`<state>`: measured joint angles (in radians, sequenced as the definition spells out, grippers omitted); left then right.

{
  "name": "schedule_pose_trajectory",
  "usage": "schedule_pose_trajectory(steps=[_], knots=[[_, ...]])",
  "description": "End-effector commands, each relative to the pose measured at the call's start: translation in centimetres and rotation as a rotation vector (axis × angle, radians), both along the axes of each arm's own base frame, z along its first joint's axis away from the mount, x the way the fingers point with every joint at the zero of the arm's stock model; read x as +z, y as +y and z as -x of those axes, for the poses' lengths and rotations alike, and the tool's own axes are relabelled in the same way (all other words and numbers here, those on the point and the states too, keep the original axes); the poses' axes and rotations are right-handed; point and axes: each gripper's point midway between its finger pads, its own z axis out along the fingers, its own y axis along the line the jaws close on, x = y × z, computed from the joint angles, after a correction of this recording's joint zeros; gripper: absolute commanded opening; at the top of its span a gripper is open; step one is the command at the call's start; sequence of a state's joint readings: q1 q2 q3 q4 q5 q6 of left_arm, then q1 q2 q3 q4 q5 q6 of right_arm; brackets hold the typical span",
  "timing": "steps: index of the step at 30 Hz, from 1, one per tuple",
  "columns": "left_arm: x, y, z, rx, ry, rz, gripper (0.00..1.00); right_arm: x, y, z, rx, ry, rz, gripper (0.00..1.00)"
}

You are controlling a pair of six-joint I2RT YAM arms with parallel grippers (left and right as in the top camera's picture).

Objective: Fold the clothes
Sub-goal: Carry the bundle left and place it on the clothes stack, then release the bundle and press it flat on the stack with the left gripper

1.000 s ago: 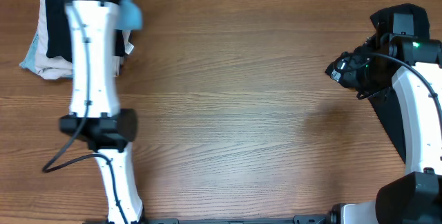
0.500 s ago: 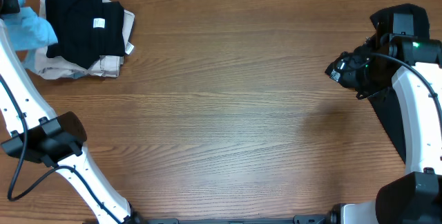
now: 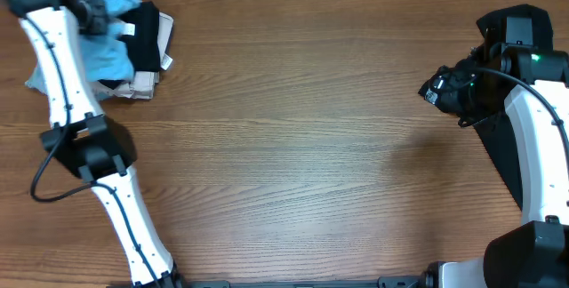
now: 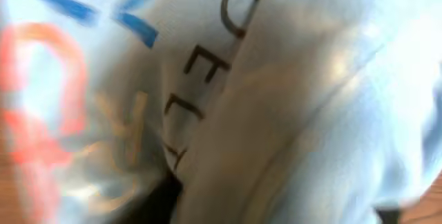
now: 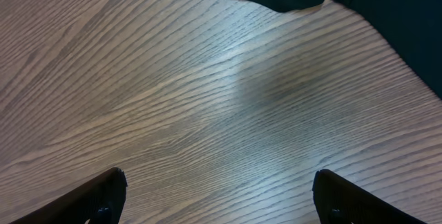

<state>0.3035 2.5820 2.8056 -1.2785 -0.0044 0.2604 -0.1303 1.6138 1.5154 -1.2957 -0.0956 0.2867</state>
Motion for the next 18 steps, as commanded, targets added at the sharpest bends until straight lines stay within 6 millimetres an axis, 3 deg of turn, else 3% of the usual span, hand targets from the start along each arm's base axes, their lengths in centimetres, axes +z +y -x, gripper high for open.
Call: schedule_pose_trajectory(steps=[1,4,6,8,9,12,18], knots=[[-2.3,-3.8,-1.2,-0.02,0.024,0.057,0.98,0.4,-0.1,-0.3,0.004,-0.015,0.0,0.9],[-2.5,-6.5,-2.1,-0.072,0.019,0.052,1.0,0.4,-0.1,-0.3,0.004,-0.015,0.0,0.9],[-1.6,-8.1,-2.8,-0.1,-0.011,0.043,1.0,0.4,-0.1,-0.3,0.004,-0.015,0.0,0.9],[-0.1,-9.3,-3.3,-0.118,-0.047,0.038,1.0,0.4,-0.1,-0.3,0.004,-0.015,0.0,0.9],[1.8,-10.1,-3.4,-0.124,-0.085,0.036,1.0,0.4,-0.1,-0.3,0.004,-0.014,0.0,0.9],[5.6,-10.1,-2.4,-0.088,-0.139,0.047,0.99,0.3,-0.1,-0.2,0.005,-0.014,0.0,0.9],[9.5,-8.1,1.2,-0.013,-0.13,0.054,1.0,0.4,-0.1,-0.3,0.005,-0.014,0.001,0.9]])
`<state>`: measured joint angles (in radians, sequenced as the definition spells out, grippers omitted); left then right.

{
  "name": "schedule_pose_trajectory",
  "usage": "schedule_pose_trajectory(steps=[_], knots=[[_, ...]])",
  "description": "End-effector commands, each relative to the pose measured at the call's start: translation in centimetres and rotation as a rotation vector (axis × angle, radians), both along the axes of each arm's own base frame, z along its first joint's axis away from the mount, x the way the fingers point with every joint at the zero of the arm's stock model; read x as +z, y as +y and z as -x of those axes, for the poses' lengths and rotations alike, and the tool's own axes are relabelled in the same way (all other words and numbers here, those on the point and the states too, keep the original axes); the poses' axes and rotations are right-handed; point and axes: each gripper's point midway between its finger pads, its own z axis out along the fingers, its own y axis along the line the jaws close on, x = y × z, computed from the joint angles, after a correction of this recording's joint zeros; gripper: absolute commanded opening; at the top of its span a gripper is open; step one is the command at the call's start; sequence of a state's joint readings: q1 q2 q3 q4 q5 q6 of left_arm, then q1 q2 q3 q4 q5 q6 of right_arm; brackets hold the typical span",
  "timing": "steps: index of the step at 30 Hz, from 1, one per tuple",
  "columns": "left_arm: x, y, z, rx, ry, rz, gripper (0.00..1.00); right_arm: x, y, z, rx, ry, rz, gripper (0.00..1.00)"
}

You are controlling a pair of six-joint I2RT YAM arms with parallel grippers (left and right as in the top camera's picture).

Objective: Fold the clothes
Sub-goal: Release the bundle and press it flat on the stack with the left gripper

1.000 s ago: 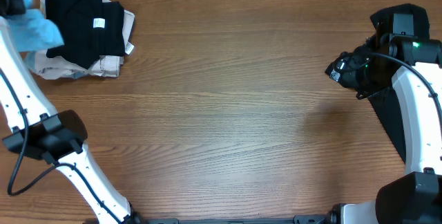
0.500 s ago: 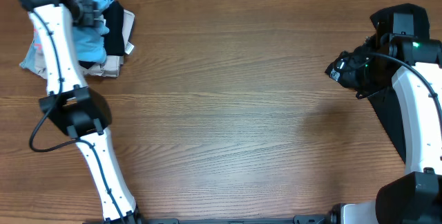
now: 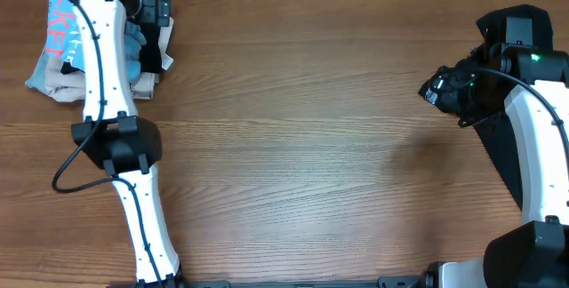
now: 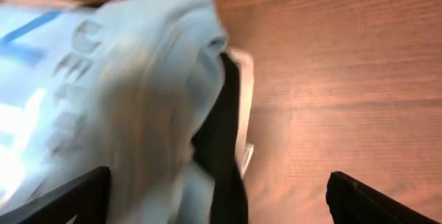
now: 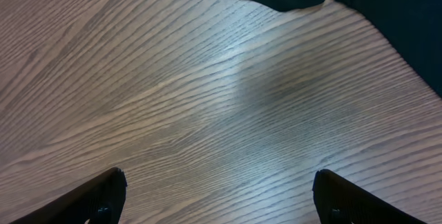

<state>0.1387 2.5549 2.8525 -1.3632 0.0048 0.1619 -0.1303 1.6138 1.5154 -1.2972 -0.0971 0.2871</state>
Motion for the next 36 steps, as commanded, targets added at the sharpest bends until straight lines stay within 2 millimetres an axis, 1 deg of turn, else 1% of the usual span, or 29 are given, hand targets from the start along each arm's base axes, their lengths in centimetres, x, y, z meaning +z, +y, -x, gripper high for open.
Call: schedule_pose_trajectory(steps=[1,4,6,7,8,9,10,11,12,15,16,18,20,22,23,24,25,26,27,28,29,30,31,32,33,34,35,36], knots=[[7.7,2.4,2.5,0.1,-0.119,-0.002,1.0,0.4,-0.1,-0.3,0.004,-0.016,0.002,0.9],[7.5,4.0,3.6,0.135,-0.091,-0.005,0.99,0.4,-0.1,-0.3,0.004,-0.016,0.002,0.9],[6.6,5.1,3.8,0.156,-0.066,-0.002,0.87,0.4,-0.1,-0.3,0.004,-0.016,0.002,0.9],[6.0,5.6,3.9,0.167,-0.054,0.0,0.76,0.4,-0.1,-0.3,0.004,-0.016,0.002,0.9],[5.4,6.2,3.9,0.177,-0.041,0.001,0.61,0.4,-0.1,-0.3,0.004,-0.016,0.002,0.9],[4.6,6.7,3.9,0.189,-0.029,0.006,0.4,0.4,-0.1,-0.3,0.004,-0.016,0.002,0.9],[3.6,7.4,3.7,0.206,-0.016,0.012,0.26,0.4,-0.1,-0.3,0.004,-0.016,0.002,0.9],[2.8,7.9,3.4,0.217,-0.011,0.015,0.16,0.4,-0.1,-0.3,0.004,-0.016,0.002,0.9],[0.7,8.9,2.6,0.229,0.001,0.018,0.04,0.4,-0.1,-0.3,0.004,-0.016,0.002,0.9],[-2.8,9.5,1.5,0.232,0.029,0.03,0.04,0.4,-0.1,-0.3,0.004,-0.016,0.001,0.9],[-4.2,9.7,1.1,0.229,0.043,0.033,0.04,0.4,-0.1,-0.3,0.002,-0.016,0.001,0.9],[-6.8,9.8,0.8,0.224,0.078,0.035,0.04,0.4,-0.1,-0.3,0.001,-0.016,0.0,0.9],[-10.2,9.7,0.6,0.222,0.124,0.044,0.05,0.4,0.0,-0.3,0.002,-0.015,0.0,0.9],[-12.1,9.8,0.6,0.224,0.15,0.044,0.07,0.3,0.0,-0.2,0.002,-0.014,0.0,0.9],[-12.6,9.8,0.6,0.224,0.156,0.046,0.1,0.3,-0.1,-0.2,0.002,-0.013,0.0,0.9],[-12.7,9.8,0.6,0.225,0.156,0.047,0.15,0.3,-0.1,-0.3,0.002,-0.014,0.0,0.9],[-12.7,9.9,0.6,0.226,0.155,0.047,0.2,0.4,-0.1,-0.3,0.002,-0.017,0.001,0.9],[-12.2,10.0,0.5,0.226,0.147,0.045,0.25,0.4,-0.1,-0.4,0.003,-0.02,0.001,0.9],[-11.6,10.0,0.4,0.226,0.134,0.043,0.37,0.4,-0.1,-0.5,0.002,-0.024,0.002,0.9],[-10.7,10.0,0.3,0.226,0.119,0.04,0.45,0.5,-0.1,-0.6,0.002,-0.029,0.002,0.9],[-8.2,10.0,0.2,0.225,0.076,0.032,0.57,0.8,-0.1,-0.8,0.005,-0.039,0.004,0.97],[-6.7,10.0,0.2,0.225,0.052,0.027,0.7,1.1,-0.2,-0.9,0.006,-0.047,0.007,1.0],[-4.8,9.9,0.2,0.224,0.022,0.021,0.81,1.6,-0.2,-1.1,0.014,-0.059,0.01,1.0],[-2.8,9.9,0.4,0.223,-0.01,0.015,0.9,2.1,-0.2,-1.2,0.024,-0.069,0.014,1.0],[-0.5,9.8,0.6,0.222,-0.046,0.009,0.98,3.0,-0.2,-1.4,0.031,-0.086,0.019,1.0],[1.6,9.7,0.9,0.222,-0.08,0.003,1.0,3.7,-0.3,-1.5,0.031,-0.1,0.022,1.0],[4.2,9.5,1.4,0.221,-0.123,-0.005,1.0,4.6,-0.3,-1.6,0.031,-0.116,0.024,1.0],[7.2,9.3,2.1,0.22,-0.172,-0.012,1.0,5.9,-0.3,-1.7,0.031,-0.139,0.027,1.0]])
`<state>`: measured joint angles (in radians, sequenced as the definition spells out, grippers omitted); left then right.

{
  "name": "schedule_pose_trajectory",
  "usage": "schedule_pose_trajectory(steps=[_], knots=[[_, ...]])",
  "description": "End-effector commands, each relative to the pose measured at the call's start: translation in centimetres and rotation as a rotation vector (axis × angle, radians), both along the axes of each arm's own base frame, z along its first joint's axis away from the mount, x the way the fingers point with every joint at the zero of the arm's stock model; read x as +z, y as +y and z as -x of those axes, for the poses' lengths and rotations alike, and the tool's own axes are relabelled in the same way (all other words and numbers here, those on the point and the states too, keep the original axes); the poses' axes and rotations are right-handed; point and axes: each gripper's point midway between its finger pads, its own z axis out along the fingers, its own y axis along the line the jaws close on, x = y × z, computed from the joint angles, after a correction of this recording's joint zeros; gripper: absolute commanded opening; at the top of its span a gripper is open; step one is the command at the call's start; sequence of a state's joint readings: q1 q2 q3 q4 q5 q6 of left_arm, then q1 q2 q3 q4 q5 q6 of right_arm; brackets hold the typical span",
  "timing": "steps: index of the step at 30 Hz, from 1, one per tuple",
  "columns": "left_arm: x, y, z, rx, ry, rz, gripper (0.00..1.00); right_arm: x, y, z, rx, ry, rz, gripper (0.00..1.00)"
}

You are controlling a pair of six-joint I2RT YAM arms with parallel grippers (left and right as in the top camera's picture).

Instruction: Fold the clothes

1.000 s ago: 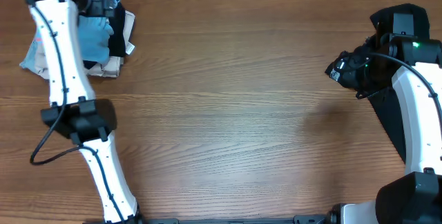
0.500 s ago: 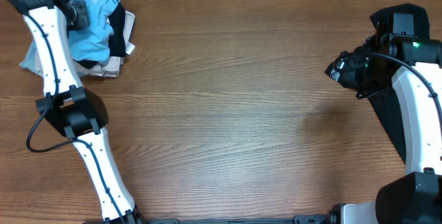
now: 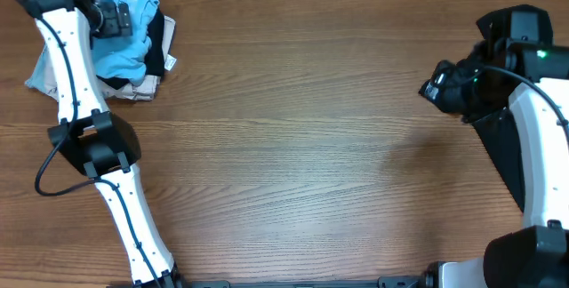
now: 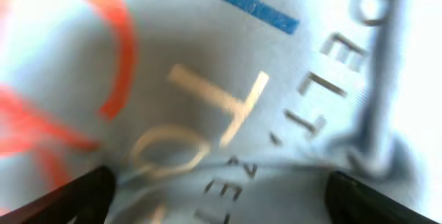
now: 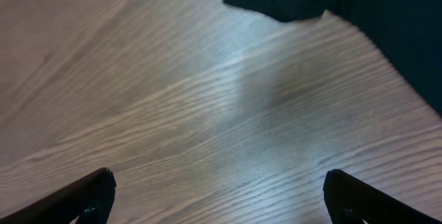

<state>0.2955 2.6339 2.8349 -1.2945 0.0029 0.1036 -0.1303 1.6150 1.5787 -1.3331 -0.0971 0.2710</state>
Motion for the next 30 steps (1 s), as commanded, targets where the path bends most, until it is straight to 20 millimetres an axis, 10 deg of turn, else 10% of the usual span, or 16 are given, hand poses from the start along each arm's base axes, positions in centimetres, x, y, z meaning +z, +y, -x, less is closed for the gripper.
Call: schedule_pose_trajectory(steps=[1,6,12,19,30], knots=[[13.6,-0.3,2.4,0.017,-0.221,-0.072,1.0,5.4,-0.2,-1.3,0.016,-0.131,0.021,1.0],[22.6,-1.9,7.7,0.017,-0.331,-0.105,1.0,11.6,0.2,0.2,0.05,-0.218,0.063,1.0],[27.6,-3.1,11.5,0.016,-0.406,-0.128,1.0,19.3,0.7,5.2,0.043,-0.379,0.101,1.0],[27.9,-3.1,11.7,0.016,-0.412,-0.13,1.0,25.2,5.2,11.1,0.113,-0.621,-0.095,1.0],[27.8,-3.1,11.7,0.017,-0.411,-0.13,1.0,27.2,5.9,15.5,0.131,-0.728,-0.096,1.0]])
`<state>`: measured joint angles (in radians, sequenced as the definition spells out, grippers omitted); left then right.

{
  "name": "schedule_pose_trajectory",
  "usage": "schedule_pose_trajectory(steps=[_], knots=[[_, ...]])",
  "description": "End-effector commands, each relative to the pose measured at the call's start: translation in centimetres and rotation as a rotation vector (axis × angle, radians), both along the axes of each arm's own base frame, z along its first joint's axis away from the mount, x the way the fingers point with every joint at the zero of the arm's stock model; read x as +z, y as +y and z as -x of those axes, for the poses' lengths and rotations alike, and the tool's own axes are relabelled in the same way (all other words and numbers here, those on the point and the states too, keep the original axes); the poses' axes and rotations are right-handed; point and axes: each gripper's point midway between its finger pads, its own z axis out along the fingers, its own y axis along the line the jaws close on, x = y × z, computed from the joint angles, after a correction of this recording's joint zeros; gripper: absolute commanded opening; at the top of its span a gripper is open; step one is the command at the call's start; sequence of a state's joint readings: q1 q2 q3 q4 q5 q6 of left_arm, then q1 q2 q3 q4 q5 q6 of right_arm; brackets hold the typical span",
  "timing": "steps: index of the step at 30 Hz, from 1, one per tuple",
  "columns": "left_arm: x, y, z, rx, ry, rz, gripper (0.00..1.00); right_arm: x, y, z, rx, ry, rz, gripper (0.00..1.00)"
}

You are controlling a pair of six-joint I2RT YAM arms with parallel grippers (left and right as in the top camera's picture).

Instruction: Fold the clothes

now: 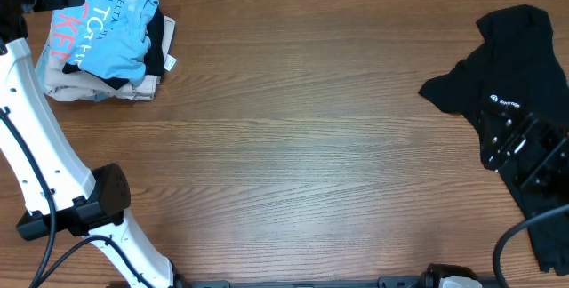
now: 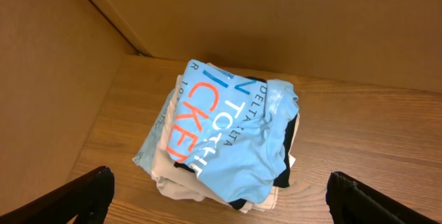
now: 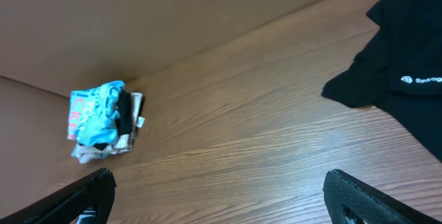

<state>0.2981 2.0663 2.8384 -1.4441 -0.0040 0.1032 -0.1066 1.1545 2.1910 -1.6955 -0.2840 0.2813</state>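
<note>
A stack of folded clothes [image 1: 100, 48] lies at the table's far left corner, topped by a light blue printed shirt [image 2: 231, 137]. In the right wrist view the stack [image 3: 103, 122] is small and far off. My left gripper [image 2: 224, 209] hangs high above it, open and empty; its fingertips [image 2: 77, 200] only show at the bottom corners. A crumpled black shirt [image 1: 524, 75] lies unfolded at the far right, and also appears as the black shirt [image 3: 407, 65] in the right wrist view. My right gripper [image 3: 224, 209] is open and empty, raised well over the table.
Brown cardboard walls [image 2: 290, 23] stand behind and to the left of the stack. The left arm's white links [image 1: 36, 155] run along the table's left side. The right arm [image 1: 533, 159] sits at the near right, over part of the black shirt.
My left gripper, close against the blue shirt's print before, now stands high above the stack, empty. The right arm has drawn back and up, uncovering the black shirt.
The left gripper was first pressed into the bunched blue shirt at the stack. Then it was open at the stack's far edge, then close on the shirt's print. Now the shirt lies on top of the stack, print up, and both grippers are raised.
</note>
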Motion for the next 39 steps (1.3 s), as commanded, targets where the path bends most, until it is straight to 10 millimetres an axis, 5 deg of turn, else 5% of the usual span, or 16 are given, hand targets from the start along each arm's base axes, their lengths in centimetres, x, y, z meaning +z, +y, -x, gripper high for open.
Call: schedule_pose_trajectory(steps=[1,9,15,21,29,33,39], knots=[[0.3,0.1,0.1,0.009,-0.01,0.0,1.0,0.2,0.4,0.1,0.014,-0.007,-0.015,1.0],[0.3,0.1,0.1,0.009,-0.01,0.0,1.0,-1.8,-3.6,-3.3,-0.152,0.036,0.113,1.0],[0.3,0.1,0.1,0.009,-0.009,0.0,1.0,-3.3,-3.1,-6.9,-0.104,-0.114,0.117,1.0],[0.3,0.1,0.1,0.009,-0.009,0.0,1.0,-11.6,-1.9,-8.9,-0.04,-0.355,0.094,1.0],[0.3,0.1,0.1,0.009,-0.009,0.0,1.0,-20.2,-0.1,-7.7,0.004,-0.641,0.12,1.0],[0.3,0.1,0.1,0.009,-0.009,0.0,1.0,-23.8,-0.1,-7.0,-0.008,-0.656,0.135,1.0],[0.3,0.2,0.1,0.009,-0.009,0.0,1.0,-26.4,0.3,-6.4,0.045,-0.675,0.263,1.0]])
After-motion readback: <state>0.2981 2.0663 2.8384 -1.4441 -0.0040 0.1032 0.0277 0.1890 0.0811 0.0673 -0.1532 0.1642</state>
